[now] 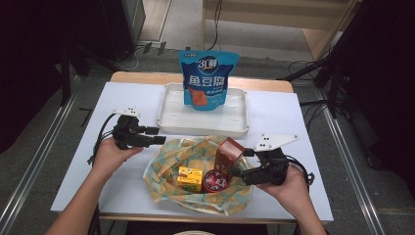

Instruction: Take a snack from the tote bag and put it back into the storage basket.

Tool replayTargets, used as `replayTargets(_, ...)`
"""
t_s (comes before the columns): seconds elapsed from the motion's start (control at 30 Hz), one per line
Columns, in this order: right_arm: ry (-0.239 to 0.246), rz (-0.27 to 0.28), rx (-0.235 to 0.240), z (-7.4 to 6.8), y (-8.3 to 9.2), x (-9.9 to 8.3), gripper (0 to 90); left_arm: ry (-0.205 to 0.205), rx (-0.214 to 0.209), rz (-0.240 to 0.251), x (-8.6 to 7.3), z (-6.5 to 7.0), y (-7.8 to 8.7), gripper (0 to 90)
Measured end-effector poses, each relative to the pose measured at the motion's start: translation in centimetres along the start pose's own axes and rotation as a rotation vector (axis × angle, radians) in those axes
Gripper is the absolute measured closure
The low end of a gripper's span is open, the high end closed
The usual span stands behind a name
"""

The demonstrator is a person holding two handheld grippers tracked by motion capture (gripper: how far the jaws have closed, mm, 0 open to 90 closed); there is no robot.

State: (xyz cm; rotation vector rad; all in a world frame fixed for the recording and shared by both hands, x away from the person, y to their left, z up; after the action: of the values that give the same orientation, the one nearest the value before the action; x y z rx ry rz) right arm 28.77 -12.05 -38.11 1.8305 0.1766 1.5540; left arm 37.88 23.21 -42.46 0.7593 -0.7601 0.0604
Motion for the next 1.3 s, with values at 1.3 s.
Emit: replayTargets(1.3, 0.03, 0.006, -0.075, 1.3, 0.0, 3.7, 43.1, 0.0, -0.02, -0.009, -0.1, -0.1, -0.1, 39.3)
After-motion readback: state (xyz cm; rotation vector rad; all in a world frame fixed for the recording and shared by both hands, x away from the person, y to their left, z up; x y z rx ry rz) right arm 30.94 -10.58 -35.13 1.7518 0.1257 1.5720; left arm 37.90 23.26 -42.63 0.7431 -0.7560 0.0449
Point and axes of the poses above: each handheld gripper's, and its own axes: y roughly backward along the jaws, x roughly out of its top, z roughly to its right, the point moved 4 cm from there along -y, roughly forward along the jaws, and after that the axes turned 11 degrees about y, right-handed, at the moved point
